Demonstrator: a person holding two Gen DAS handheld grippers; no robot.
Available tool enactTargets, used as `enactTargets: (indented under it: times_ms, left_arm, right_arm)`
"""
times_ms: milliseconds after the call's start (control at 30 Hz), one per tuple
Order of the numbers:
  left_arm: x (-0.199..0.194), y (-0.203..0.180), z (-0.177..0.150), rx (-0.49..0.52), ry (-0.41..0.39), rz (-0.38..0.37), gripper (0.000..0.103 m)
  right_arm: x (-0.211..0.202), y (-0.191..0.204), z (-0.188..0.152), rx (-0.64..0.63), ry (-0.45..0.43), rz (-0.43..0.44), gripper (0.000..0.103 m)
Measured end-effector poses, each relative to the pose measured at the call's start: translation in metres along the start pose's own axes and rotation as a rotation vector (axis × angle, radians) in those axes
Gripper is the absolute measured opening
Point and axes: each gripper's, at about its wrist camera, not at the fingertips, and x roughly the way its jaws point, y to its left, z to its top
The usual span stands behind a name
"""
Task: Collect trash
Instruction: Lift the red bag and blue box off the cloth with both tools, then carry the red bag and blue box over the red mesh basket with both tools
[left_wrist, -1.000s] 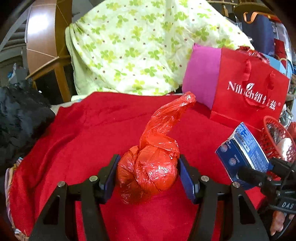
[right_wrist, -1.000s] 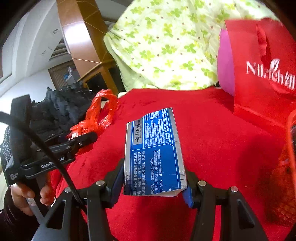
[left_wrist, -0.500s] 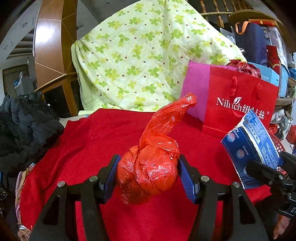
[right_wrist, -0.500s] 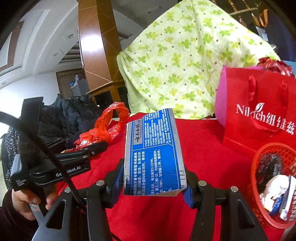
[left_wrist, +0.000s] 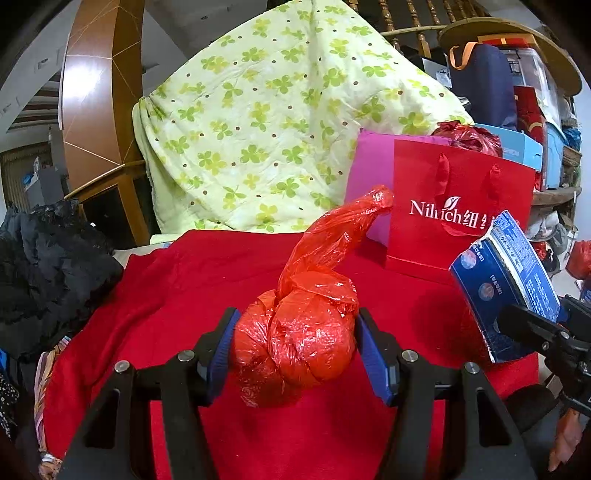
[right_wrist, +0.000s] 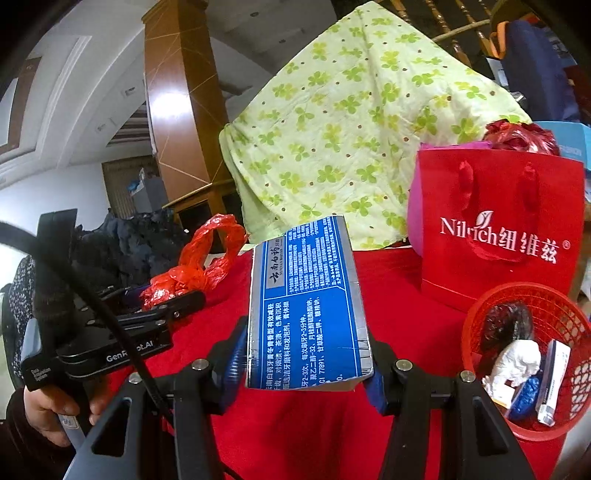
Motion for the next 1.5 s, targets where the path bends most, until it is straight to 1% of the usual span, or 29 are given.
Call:
enactTargets:
  times_ms: [367,867,1067,1500]
  left_arm:
    - [-0.004,-0.012,0.001,0.015,0.003,-0.024,0.064]
    - [-0.019,-0.025,0.005,0.03,-0.018,-0.05,0.064]
    - [-0.027,-0.036,0.006,0.051,-0.035,-0.066,0.064]
    - [-0.029,-0.053,0.006,0.084,-0.022,-0.094,0.064]
  right_arm:
    - [-0.017,-0.017,-0.001,0.048,-0.021,-0.018,0.057]
    - [-0.048,-0.014,-0.002,0.059,-0.065,-0.041,0.057]
    - [-0.063,-0.015,-0.001,0.058,-0.093,-0.053,0.057]
    - [-0.077,-0.025,-0.003,0.093,-0.11,-0.06,0.057]
